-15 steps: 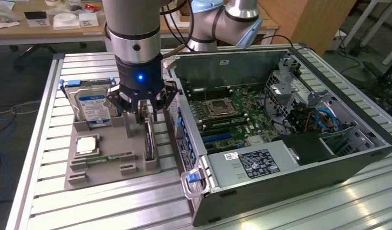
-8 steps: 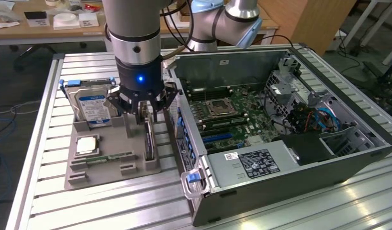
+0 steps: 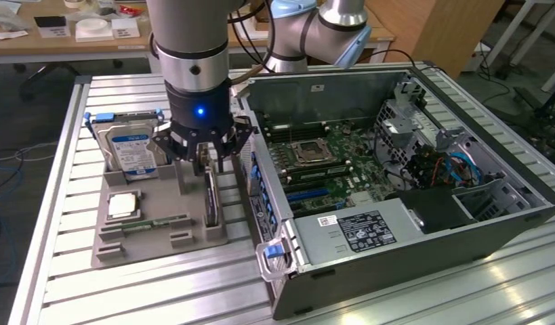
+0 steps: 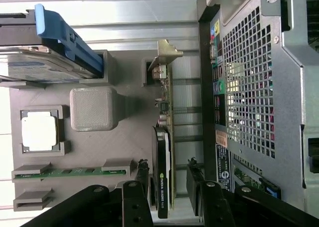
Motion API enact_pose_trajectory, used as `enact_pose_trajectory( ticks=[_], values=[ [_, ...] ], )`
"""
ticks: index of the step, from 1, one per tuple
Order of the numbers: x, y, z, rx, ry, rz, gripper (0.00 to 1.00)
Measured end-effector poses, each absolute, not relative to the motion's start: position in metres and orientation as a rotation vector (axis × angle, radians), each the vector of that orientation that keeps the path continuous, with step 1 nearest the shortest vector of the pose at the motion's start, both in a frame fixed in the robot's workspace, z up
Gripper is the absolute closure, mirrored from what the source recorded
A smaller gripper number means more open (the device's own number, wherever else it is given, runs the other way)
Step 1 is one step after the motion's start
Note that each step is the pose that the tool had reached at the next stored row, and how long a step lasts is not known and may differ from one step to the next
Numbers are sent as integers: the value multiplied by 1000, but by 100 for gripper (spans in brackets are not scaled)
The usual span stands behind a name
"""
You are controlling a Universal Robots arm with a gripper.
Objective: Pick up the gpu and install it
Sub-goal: 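Pick up the gpu and move the gpu toward the slot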
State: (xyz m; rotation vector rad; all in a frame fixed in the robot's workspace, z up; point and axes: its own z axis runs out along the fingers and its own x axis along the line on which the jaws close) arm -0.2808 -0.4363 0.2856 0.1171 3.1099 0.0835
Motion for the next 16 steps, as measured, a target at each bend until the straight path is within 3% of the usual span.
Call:
enact_pose_trajectory(
  ticks=[16],
  values=[
    [-281,-436,274,117,3110,84,56]
  ],
)
